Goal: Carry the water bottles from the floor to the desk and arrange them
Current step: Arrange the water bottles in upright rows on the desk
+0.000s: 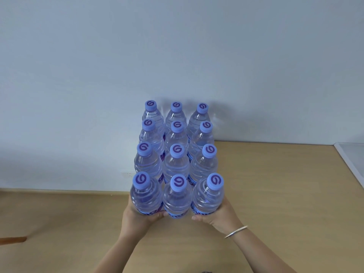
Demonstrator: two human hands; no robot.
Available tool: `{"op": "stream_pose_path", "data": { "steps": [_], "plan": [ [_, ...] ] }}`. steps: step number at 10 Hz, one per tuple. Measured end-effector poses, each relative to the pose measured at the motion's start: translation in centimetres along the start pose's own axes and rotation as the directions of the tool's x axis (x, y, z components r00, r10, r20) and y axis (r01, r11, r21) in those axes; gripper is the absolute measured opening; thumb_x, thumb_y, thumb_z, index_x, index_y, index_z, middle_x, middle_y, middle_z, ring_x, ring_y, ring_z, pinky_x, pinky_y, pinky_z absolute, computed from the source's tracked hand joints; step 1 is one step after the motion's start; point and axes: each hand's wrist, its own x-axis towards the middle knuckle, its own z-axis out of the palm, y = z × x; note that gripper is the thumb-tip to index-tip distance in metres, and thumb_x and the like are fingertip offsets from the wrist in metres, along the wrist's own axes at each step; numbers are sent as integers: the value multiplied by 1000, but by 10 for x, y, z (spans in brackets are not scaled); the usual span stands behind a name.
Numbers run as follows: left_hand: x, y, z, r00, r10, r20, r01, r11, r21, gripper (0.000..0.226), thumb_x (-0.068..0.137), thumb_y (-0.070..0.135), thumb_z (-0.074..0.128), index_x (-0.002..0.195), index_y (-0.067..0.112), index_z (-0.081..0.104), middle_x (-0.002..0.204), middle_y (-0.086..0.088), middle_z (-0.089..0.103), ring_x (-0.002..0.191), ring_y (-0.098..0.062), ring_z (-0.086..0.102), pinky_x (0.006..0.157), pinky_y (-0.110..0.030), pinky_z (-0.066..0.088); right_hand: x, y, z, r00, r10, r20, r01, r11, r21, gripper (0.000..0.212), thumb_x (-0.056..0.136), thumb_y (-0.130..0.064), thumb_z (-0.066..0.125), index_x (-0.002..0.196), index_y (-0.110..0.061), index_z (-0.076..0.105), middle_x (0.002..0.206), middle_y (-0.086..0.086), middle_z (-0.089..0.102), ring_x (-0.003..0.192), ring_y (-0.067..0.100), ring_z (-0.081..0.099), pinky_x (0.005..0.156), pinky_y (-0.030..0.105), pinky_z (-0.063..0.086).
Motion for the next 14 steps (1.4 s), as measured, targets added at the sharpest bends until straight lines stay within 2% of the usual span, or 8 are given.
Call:
{"op": "stream_pose_path", "data": {
  "steps": [2,4,5,7,8,10,13,14],
  "plan": [
    [-5,10,-3,992,126,6,-126,990,-60,101,33,54,89,123,28,51,113,11,66,104,-2,61,80,-21,48,-6,-8,-1,1000,-20,-24,19,1000,-24,126,42,-21,95,141,3,21,138,10,45,130,17,44,110,36,35],
    [-20,34,-14,945,311,-98,-322,937,-136,131,36,47,90,143,45,14,146,22,31,133,3,34,104,-29,33,-24,-30,3,989,-99,-105,102,995,17,144,46,-26,92,145,-19,-12,146,-11,20,134,-9,26,108,14,27],
    [-26,51,-14,898,426,-107,-435,897,-80,125,37,47,88,135,60,12,138,43,23,128,18,27,101,-24,30,-26,-42,5,980,-102,-170,110,993,33,136,46,-28,93,145,-27,1,136,-16,34,123,-5,44,98,19,42],
    [-26,60,-8,866,480,-138,-489,872,-35,123,42,25,93,139,45,20,135,28,32,123,20,28,103,-28,31,-26,-44,7,964,-135,-230,131,991,-35,94,49,-21,81,129,-36,33,102,-23,60,86,-2,63,59,19,53],
    [-27,61,-9,859,490,-146,-497,867,-13,124,43,23,93,138,47,17,135,32,29,125,18,27,105,-29,29,-24,-47,6,966,-126,-226,109,990,-87,72,51,-24,81,112,-25,43,95,-14,59,82,8,61,62,23,52],
    [-34,62,-12,860,482,-166,-481,875,46,130,46,21,93,148,23,12,152,4,23,141,-14,22,113,-39,25,-39,-60,2,976,-69,-205,40,989,-140,136,47,-33,85,148,-23,-7,132,-12,47,119,6,52,97,30,47],
    [-67,78,-11,837,534,-123,-508,840,190,116,67,23,83,150,9,2,157,-7,10,145,-21,11,115,-37,18,-83,-70,-10,974,-81,-214,-25,891,-454,100,81,-43,61,149,-10,-4,154,3,18,140,20,22,107,23,24],
    [-88,82,-14,816,572,-79,-516,784,344,110,74,29,77,149,6,0,158,-9,5,146,-23,6,117,-34,14,-114,-77,-19,975,-124,-185,1,832,-555,72,84,-42,56,139,-7,25,144,7,32,132,26,30,106,32,31]
  ]
}}
